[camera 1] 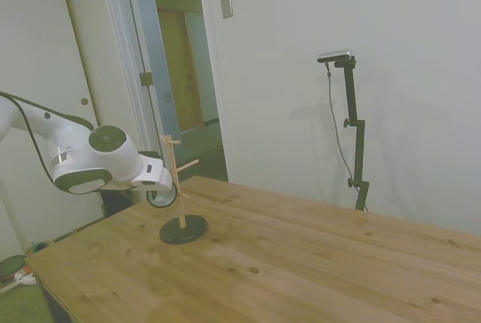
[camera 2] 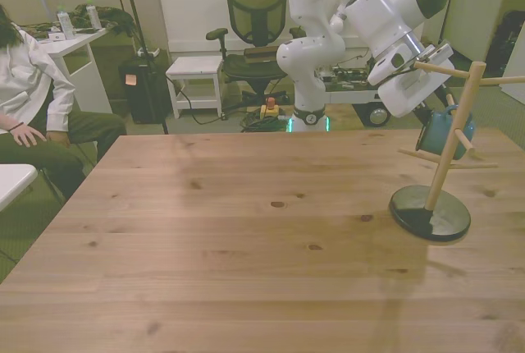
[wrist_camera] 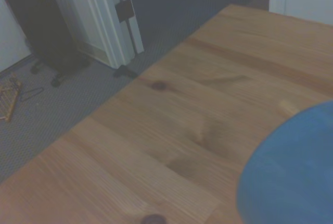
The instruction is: Unload the mug
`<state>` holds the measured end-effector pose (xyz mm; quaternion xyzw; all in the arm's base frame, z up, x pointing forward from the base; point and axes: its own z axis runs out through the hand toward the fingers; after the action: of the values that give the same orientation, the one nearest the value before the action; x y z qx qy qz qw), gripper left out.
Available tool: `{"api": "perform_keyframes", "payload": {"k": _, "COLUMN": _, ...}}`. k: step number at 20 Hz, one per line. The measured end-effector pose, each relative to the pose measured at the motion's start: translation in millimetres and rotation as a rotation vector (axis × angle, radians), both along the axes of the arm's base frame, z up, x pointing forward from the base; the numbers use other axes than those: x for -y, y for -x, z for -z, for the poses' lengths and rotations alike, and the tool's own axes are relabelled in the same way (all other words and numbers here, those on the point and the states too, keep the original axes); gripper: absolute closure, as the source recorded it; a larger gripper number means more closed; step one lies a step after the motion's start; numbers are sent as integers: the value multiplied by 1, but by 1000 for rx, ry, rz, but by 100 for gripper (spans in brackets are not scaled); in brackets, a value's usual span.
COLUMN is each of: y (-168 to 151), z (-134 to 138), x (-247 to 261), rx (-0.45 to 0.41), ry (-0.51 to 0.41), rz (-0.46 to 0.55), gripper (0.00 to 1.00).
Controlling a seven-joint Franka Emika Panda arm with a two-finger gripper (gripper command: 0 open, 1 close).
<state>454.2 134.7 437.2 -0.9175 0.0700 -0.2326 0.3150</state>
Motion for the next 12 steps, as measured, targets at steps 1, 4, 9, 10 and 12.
{"api": "perform_keyframes", "payload": {"k": 1, "y": 0, "z": 0, "x": 0, "rx": 0, "ry": 0, "rz": 1, "gripper": 100}}
{"api": "perform_keyframes", "payload": {"k": 4, "y": 1, "z": -1, "x": 1, "rx": 2, "ry": -1, "rz": 2, "gripper": 100}}
{"api": "perform_keyframes", "payload": {"k": 9, "y": 1, "z": -1, "x": 3, "rx": 3, "ry": -3, "rz": 6, "gripper": 100}}
{"api": "perform_keyframes", "payload": {"k": 10, "y": 0, "z": -1, "x": 4, "rx": 3, "ry": -3, "rz": 7, "gripper": 100}}
{"api": "perform_keyframes", "payload": {"k": 12, "y": 0, "z": -1, "x": 5, "rx": 2, "ry": -3, "rz": 9, "gripper": 100}}
